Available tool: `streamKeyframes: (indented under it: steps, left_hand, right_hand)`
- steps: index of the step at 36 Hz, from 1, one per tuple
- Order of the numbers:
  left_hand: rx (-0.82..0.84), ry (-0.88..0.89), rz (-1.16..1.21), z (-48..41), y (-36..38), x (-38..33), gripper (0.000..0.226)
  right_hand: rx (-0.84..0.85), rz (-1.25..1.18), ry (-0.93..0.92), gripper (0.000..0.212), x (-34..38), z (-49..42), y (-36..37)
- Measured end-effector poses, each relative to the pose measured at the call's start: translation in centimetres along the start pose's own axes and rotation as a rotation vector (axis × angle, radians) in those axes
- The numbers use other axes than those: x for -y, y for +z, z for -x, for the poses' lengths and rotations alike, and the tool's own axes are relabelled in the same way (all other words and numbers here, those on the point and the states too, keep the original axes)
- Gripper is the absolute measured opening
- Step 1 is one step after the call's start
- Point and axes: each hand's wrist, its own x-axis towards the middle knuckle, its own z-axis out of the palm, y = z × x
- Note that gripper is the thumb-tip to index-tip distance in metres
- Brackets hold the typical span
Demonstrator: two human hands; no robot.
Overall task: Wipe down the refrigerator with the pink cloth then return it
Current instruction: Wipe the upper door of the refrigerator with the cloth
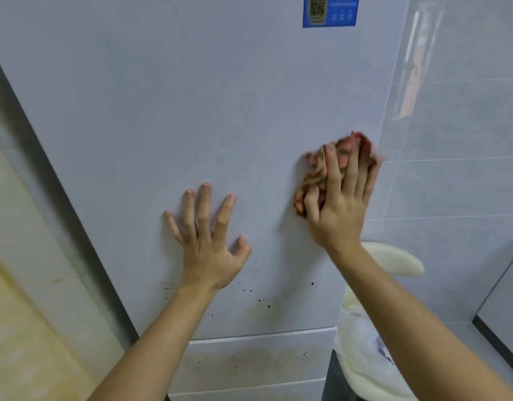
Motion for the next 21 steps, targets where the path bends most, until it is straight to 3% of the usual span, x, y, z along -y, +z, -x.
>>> streamKeyframes:
  steps: [7,11,16,21]
  left_hand:
    - [-0.019,0.003,-0.016,0.0,0.2,-0.3,0.092]
    - [-0.007,-0.002,-0.014,0.0,0.0,-0.3,0.093]
    - [0.025,-0.008,-0.015,-0.1,-0.4,-0.4,0.09]
    - [0.029,-0.011,-0.017,-0.1,-0.4,-0.6,0.091]
  right_hand:
    - [0.176,0.094,-0.146,0.077,-2.7,12.9,0.8]
    - [0.272,0.127,-0.192,0.061,-4.3,17.2,0.5]
    - [0.278,0.102,-0.171,0.057,-4.3,16.0,0.4]
    - [0.137,0.003,-0.006,0.056,-2.9,8.4,0.7]
